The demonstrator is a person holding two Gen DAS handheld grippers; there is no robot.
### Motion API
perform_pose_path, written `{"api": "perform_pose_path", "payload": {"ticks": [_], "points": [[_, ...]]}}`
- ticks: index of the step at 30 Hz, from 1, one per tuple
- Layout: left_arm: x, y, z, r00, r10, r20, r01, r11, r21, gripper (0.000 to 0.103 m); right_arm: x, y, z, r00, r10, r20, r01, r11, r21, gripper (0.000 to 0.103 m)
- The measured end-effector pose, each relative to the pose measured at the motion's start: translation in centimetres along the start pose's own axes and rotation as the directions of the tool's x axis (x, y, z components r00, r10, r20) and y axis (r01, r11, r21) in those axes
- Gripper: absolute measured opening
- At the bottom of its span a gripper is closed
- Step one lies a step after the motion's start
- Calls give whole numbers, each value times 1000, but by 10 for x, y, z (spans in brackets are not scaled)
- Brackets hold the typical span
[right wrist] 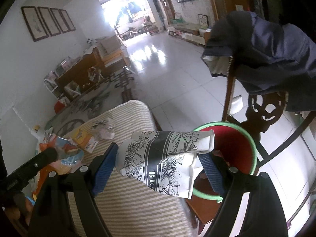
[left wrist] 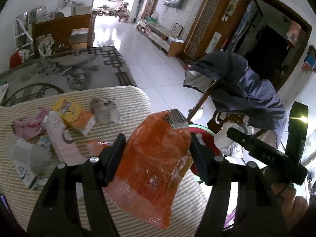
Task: Collect trash
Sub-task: 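Carry the bag and floral paper to the red bin and open both tools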
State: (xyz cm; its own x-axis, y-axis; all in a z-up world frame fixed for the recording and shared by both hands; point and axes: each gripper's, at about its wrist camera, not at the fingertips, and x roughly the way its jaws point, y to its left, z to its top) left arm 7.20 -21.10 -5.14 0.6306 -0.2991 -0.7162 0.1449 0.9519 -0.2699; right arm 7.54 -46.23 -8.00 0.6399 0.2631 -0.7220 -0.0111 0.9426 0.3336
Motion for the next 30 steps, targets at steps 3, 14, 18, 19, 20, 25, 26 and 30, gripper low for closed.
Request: {"api": "perform_pose_path", "payload": {"ticks": [3, 14, 18, 19, 20, 25, 26, 30], "points": [[14, -16, 1, 1000, -22, -22, 22, 1000, 12, 62, -3, -19, 3, 1000, -11, 4, 11, 1000, 21, 80], [77, -85, 14, 990, -103, -92, 111, 990, 86, 63, 4, -93, 13, 997, -81, -18, 83, 993, 80, 80], [97, -104, 19, 985, -132, -108, 142, 986, 89, 69, 11, -109, 16, 997, -73, -33, 75, 992, 101, 81], [100, -108, 20, 985, -136, -109, 146, 985, 89, 73, 13, -112, 17, 997, -71, -37, 74, 992, 105, 81], [102, -111, 21, 985, -136, -110, 146, 985, 88, 82, 14, -116, 17, 996, -80, -39, 83, 990, 110, 83], [106, -119, 23, 982, -152, -110, 161, 983, 83, 86, 8, -130, 16, 995, -100, -19, 102, 983, 153, 89], [105, -120, 23, 983, -150, -108, 159, 983, 86, 86, 5, -132, 14, 995, -102, -15, 103, 982, 159, 89], [94, -115, 24, 986, -140, -86, 147, 985, 88, 86, -2, -133, 11, 995, -103, -3, 102, 979, 176, 89]]}}
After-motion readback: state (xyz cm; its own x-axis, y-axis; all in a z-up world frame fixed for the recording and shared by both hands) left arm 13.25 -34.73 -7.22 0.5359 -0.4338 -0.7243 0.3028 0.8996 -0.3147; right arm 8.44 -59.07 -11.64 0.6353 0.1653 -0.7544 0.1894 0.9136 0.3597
